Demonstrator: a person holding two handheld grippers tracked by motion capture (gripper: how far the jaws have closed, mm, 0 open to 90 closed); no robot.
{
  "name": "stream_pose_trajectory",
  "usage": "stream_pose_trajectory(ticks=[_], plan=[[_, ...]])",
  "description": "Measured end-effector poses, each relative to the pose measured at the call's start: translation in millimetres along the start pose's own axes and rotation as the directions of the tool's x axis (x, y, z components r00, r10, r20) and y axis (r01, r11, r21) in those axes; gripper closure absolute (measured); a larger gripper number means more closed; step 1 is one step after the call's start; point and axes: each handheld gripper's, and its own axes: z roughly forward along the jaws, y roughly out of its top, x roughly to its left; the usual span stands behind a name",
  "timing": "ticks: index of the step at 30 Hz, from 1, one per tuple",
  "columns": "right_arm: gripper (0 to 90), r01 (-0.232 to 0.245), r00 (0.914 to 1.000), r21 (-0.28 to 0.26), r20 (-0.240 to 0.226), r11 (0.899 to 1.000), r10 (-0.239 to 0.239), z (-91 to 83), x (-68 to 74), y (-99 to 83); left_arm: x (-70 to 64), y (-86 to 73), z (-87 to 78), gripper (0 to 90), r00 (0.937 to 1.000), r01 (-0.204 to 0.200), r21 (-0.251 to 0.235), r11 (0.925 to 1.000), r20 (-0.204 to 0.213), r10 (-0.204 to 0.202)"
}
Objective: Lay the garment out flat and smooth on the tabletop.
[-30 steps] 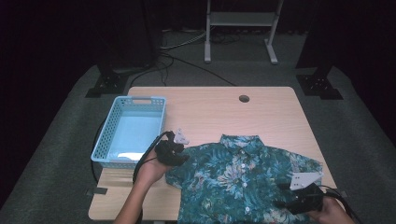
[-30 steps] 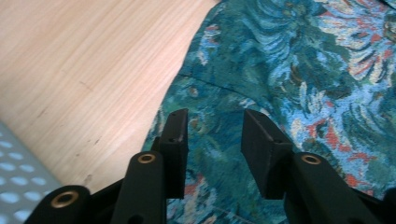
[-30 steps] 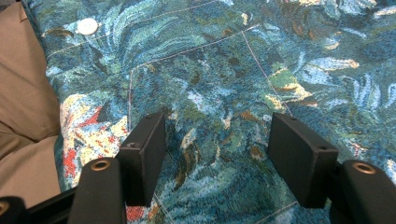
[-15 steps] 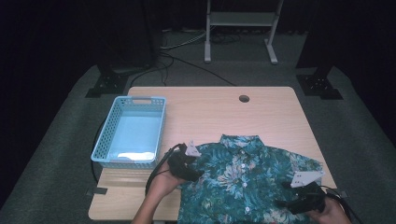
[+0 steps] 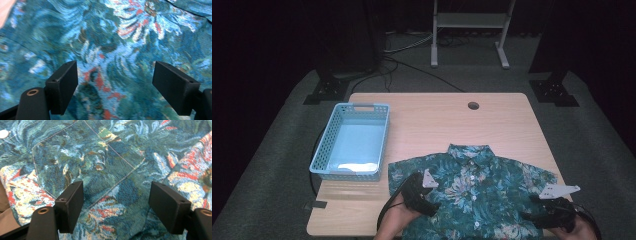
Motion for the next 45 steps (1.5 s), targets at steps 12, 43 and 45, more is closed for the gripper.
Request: stream_pose_trajectory(ticks=[12,43,45], plan=[[26.8,0.001,0.9991,-0.041,0.044,0.999,0.001,3.8,4.5,-4.2,-0.2,-10.5,6.5,14.7,0.9988,0.043,-0.025,0.9988,-0.022,-0.043],[26.9,-0.037,0.9961,-0.125,0.075,0.991,0.047,23.7,-7.4,11.6,32.2,-7.9,15.2,13.6,0.9969,0.064,-0.089,0.9940,-0.039,-0.068],[26.9,-0.035,0.9962,-0.126,0.074,0.991,0.045,25.1,-9.0,13.3,35.1,-7.8,15.3,13.6,0.9969,0.064,-0.089,0.9940,-0.040,-0.068]])
